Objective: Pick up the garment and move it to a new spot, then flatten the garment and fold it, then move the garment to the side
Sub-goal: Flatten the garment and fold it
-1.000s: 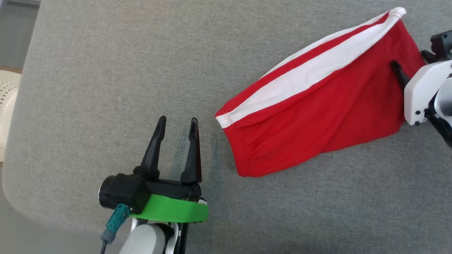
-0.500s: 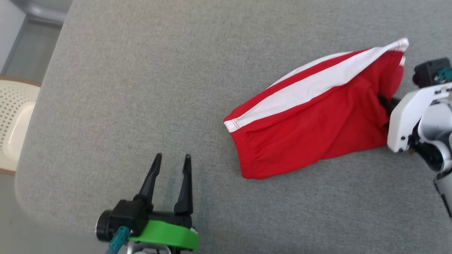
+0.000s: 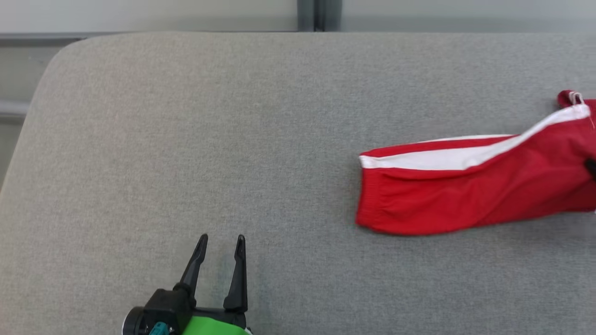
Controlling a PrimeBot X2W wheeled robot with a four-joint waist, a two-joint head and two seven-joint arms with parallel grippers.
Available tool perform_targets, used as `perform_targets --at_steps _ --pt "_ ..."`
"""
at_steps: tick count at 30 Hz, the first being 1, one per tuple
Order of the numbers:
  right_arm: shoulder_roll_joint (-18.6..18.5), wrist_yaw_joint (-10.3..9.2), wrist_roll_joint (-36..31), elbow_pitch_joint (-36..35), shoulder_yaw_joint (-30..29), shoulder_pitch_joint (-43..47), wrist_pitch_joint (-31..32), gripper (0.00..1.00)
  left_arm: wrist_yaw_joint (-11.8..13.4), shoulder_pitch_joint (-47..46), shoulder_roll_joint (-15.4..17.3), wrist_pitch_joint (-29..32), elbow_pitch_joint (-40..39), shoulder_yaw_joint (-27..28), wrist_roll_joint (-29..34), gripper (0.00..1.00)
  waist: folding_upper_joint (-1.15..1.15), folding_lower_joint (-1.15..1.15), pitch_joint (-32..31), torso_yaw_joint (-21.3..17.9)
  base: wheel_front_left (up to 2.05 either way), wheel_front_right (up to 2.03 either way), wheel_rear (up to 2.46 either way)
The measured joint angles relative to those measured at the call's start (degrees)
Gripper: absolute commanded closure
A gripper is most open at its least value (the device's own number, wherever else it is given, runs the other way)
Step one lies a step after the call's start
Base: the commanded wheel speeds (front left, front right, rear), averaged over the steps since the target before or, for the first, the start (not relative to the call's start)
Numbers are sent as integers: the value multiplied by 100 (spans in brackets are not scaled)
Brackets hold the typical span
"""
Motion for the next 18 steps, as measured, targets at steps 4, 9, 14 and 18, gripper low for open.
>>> perform_targets --at_steps 4,9,14,18 --pt "11 0 -68 -223 -103 68 -89 100 1 97 1 0 44 -51 -75 0 0 0 -157 -69 0 0 0" --pt "187 0 41 -1233 929 -38 19 100 53 166 1 0 70 -165 -177 0 0 0 -250 -34 0 0 0" --pt "530 0 74 -1551 2162 -132 354 100 56 119 1 0 146 -302 -226 0 0 0 -276 29 0 0 0" --pt "682 0 35 -1428 2576 -47 386 100 87 30 0 0 181 -322 -304 0 0 0 -292 167 0 0 0"
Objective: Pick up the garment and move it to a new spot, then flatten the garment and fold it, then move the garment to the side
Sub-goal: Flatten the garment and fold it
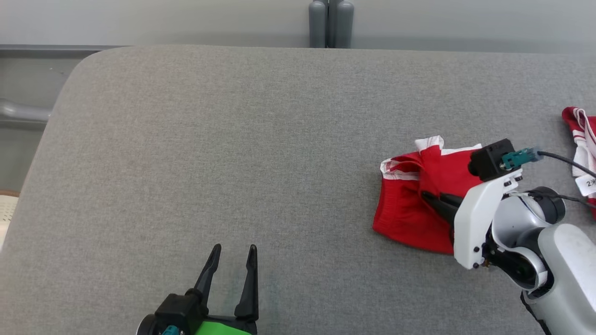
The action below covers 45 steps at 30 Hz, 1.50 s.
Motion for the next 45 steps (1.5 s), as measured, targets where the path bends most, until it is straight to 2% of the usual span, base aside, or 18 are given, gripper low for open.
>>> perform_targets --at_steps 9,10,12,13,14,15,16,22,27,29,30,32,35,39,42,45 --pt "249 0 -434 482 301 114 -275 100 13 13 1 0 70 70 -4 0 0 0 32 177 0 0 0" --pt "282 0 -442 500 309 114 -327 99 13 15 1 0 75 77 -4 0 0 0 34 172 0 0 0" --pt "411 0 -516 565 307 93 -499 91 14 17 1 0 86 89 -5 0 0 0 40 142 0 0 0" --pt "458 0 -534 594 328 83 -556 82 14 17 1 0 89 87 -7 0 0 0 39 127 0 0 0" --pt "517 0 -572 612 370 69 -660 68 14 16 1 0 94 84 -8 0 0 0 36 104 0 0 0" --pt "583 0 -619 620 399 47 -800 23 13 16 1 0 99 86 -8 0 0 0 32 80 0 0 0" --pt "655 0 -646 643 404 18 -934 0 14 16 1 0 102 82 -9 0 0 0 25 53 0 0 0" --pt "891 0 -660 354 296 273 -1688 0 12 80 0 0 96 240 0 0 0 0 -62 -120 0 0 0" --pt "595 0 -1072 26 -107 875 -2557 0 -25 244 1 0 43 487 126 0 0 0 -175 -325 0 0 0" --pt "554 0 -1232 10 -435 1130 -3148 0 -43 289 1 0 -7 592 174 0 0 0 -229 -424 0 0 0" --pt "343 0 -1578 118 -570 1375 -3668 0 -88 317 1 0 -33 675 213 0 0 0 -281 -502 0 0 0" --pt "213 0 -1825 393 -704 1584 -4328 0 -102 363 0 0 -66 792 261 0 0 0 -344 -583 0 0 0" --pt "205 1 -1969 949 -902 1792 -5126 0 -131 474 1 0 -105 928 307 0 0 0 -460 -664 0 0 0" --pt "357 1 -2057 1479 -1369 1979 -5390 0 -166 691 0 0 -159 1098 374 0 0 0 -670 -715 0 0 0" --pt "647 1 -2146 1305 -1887 2191 -5408 0 -200 842 1 0 -192 1267 424 0 0 0 -844 -728 0 0 0" --pt "837 1 -2225 1247 -2085 2469 -5408 0 -221 875 2 0 -230 1390 455 0 0 0 -951 -716 0 0 0"
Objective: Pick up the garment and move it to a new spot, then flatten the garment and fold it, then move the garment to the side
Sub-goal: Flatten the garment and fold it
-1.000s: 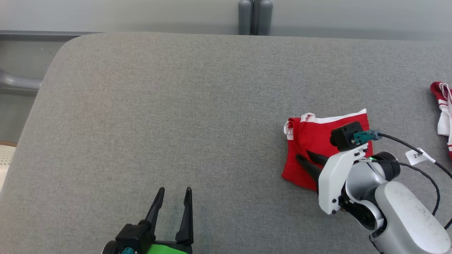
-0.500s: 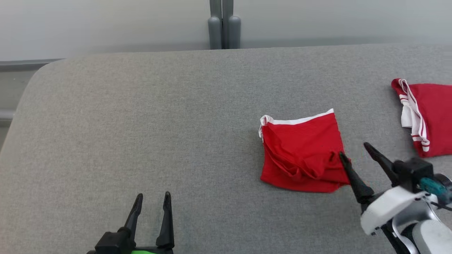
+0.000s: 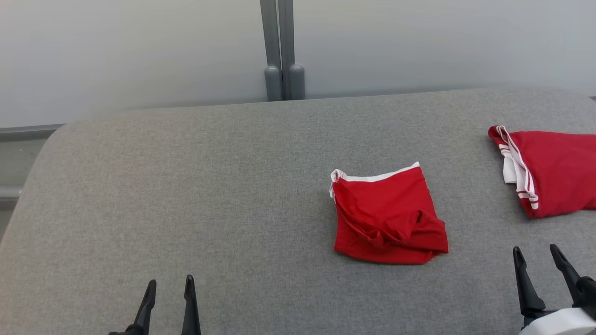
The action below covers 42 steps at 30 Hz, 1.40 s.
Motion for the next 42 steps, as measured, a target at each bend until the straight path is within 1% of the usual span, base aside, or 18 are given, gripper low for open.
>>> perform_targets --at_steps 7,10,11,12,13,14,16,18,21,24,28,32,35,38,42 --pt "166 0 -74 -153 -148 93 0 0 -66 31 -1 0 -4 60 9 0 0 0 -56 74 0 0 0" --pt "135 0 -85 -223 -115 -87 0 0 -66 30 -1 0 -25 55 10 0 0 0 -29 120 0 0 0" --pt "107 0 -81 -226 -65 -181 0 19 -66 26 -1 0 -31 53 10 0 0 0 -13 135 0 0 0" --pt "66 0 -66 -214 19 -325 0 65 -67 18 -1 0 -49 47 10 0 0 0 16 152 0 0 0" --pt "12 0 -23 -142 129 -492 0 97 -68 -1 -1 0 -69 40 11 0 0 0 55 169 0 0 0" --pt "-65 0 -21 -63 264 -678 0 100 -73 -37 0 0 -81 31 18 0 0 0 106 185 0 0 0" --pt "-170 0 -32 133 435 -1078 -1 100 -93 -118 -1 0 -86 7 25 0 0 0 203 221 0 0 0" --pt "-235 0 -38 508 677 -1446 -3 100 -110 -161 -1 0 -64 -9 33 0 0 0 295 270 0 0 0" --pt "-280 0 -47 1290 1168 -1981 58 100 -116 -195 0 0 -5 -31 33 0 0 0 398 395 0 0 0" --pt "-249 0 -35 1939 1488 -2557 96 100 -116 -279 0 0 23 -100 31 0 0 0 474 513 0 0 0" --pt "-178 0 133 2637 1892 -2780 100 100 -110 -296 -2 0 89 -248 2 0 0 0 481 681 0 0 0" --pt "-242 0 409 2785 2405 -2750 76 100 -42 -258 -1 0 63 -227 -53 0 0 0 392 784 0 0 0" --pt "-341 0 735 2692 3030 -2570 70 100 -33 -174 -1 0 37 -186 -53 0 0 0 319 800 0 0 0" --pt "-413 0 976 2477 3628 -2480 70 100 -19 -97 0 0 19 -114 -52 0 0 0 291 739 0 0 0" --pt "-370 0 1183 2314 4102 -2471 65 100 -23 -97 0 0 23 -102 -51 0 0 0 295 644 0 0 0"
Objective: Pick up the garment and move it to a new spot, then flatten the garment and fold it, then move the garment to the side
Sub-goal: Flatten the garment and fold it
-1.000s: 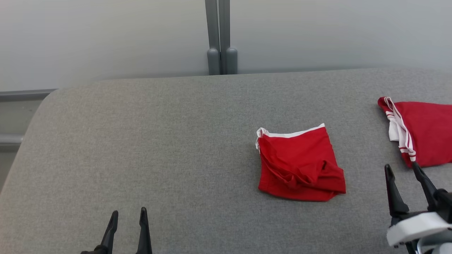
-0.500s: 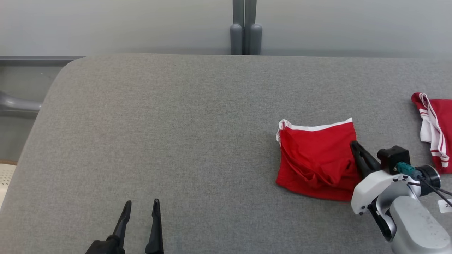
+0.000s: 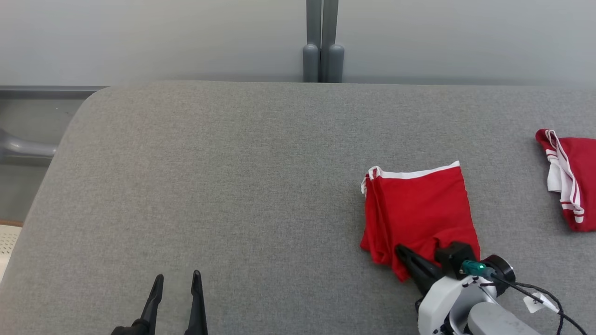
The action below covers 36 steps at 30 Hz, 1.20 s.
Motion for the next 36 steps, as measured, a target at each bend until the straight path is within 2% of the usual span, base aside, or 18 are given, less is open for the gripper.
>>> perform_targets --at_steps 10,14,18,19,20,21,22,24,26,29,33,36 --pt "823 0 33 372 252 -202 -47 100 5 -76 -1 0 12 -47 0 0 0 0 54 -141 0 0 0" --pt "937 0 32 359 121 -255 -57 100 13 -57 -1 0 36 4 -19 0 0 0 25 -255 0 0 0" --pt "825 1 -19 -254 -361 -87 -65 100 13 -47 -1 0 20 66 -41 0 0 0 -67 -379 0 0 0" --pt "780 0 -5 -510 -630 84 -65 80 13 -31 -1 0 -8 90 -40 0 0 0 -106 -408 0 0 0" --pt "709 0 -43 -703 -795 226 -65 55 13 -16 -1 0 -18 109 -40 0 0 0 -138 -431 0 0 0" --pt "571 0 -196 -921 -987 405 -65 11 13 10 0 0 -33 133 -35 0 0 0 -177 -462 0 0 0" --pt "452 0 -348 -1161 -1233 604 -65 0 12 32 0 0 -62 163 -25 0 0 0 -209 -500 0 0 0" --pt "380 -1 -436 -1593 -1806 952 -65 0 -15 42 -1 0 -129 220 85 0 0 0 -253 -574 0 0 0" --pt "241 2 -901 -2161 -2387 1283 -66 0 -83 36 -1 0 -180 260 157 0 0 0 -302 -630 0 0 0" --pt "213 -1 -1185 -2643 -3206 1810 -71 0 -155 36 -1 0 -197 403 246 0 0 0 -376 -646 0 0 0" --pt "275 2 -1456 -2909 -3829 2283 -70 0 -267 55 0 0 -172 571 325 0 0 0 -417 -618 0 0 0" --pt "367 1 -1494 -2930 -3999 2467 -71 0 -327 97 -1 0 -130 626 360 0 0 0 -438 -596 0 0 0"
